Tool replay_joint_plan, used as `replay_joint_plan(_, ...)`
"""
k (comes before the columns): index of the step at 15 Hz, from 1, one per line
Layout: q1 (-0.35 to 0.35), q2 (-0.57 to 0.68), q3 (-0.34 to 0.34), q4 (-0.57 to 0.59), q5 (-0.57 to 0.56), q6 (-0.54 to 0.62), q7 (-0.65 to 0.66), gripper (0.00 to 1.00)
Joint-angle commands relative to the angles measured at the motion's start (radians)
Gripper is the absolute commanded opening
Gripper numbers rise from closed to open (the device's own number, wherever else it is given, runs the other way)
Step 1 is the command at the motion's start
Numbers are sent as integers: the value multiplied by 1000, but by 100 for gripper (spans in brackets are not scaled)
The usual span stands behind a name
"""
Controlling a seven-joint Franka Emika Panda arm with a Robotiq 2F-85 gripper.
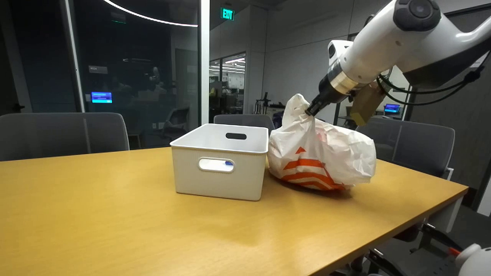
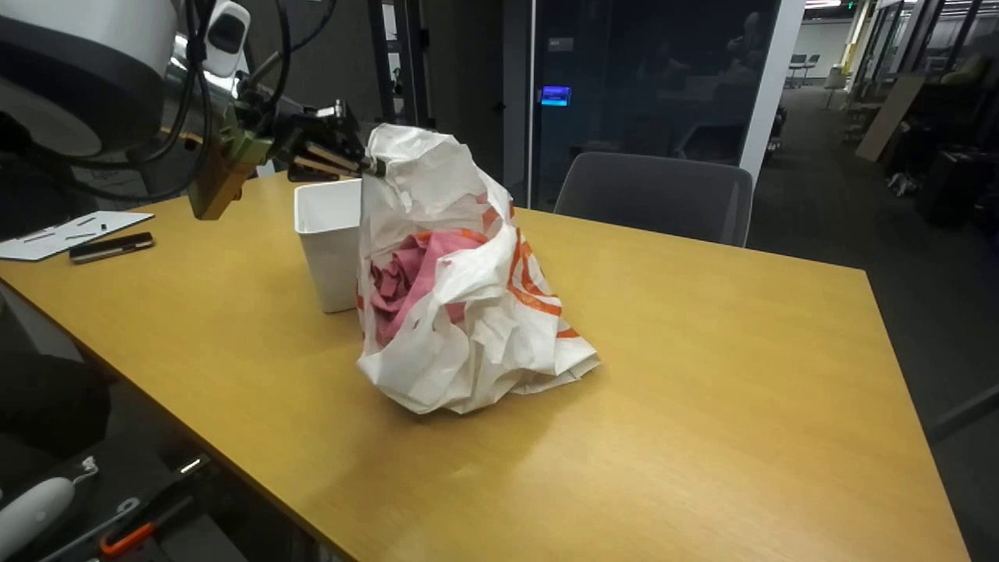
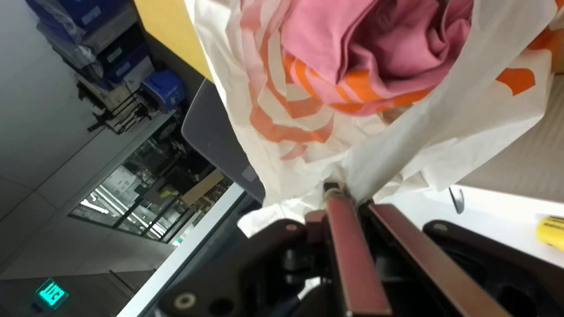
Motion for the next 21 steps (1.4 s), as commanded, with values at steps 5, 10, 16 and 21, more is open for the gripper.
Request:
replay_joint_plan(5, 10, 71, -56, -22, 334, 163, -84, 37)
replay_joint_plan(10, 118, 55, -145, -42, 774, 39, -240, 76)
replay_joint_plan(16, 376, -107, -265, -4, 1290, -240, -418, 100)
replay_joint_plan(21, 185, -254, -31, 112, 1499, -395, -449, 100)
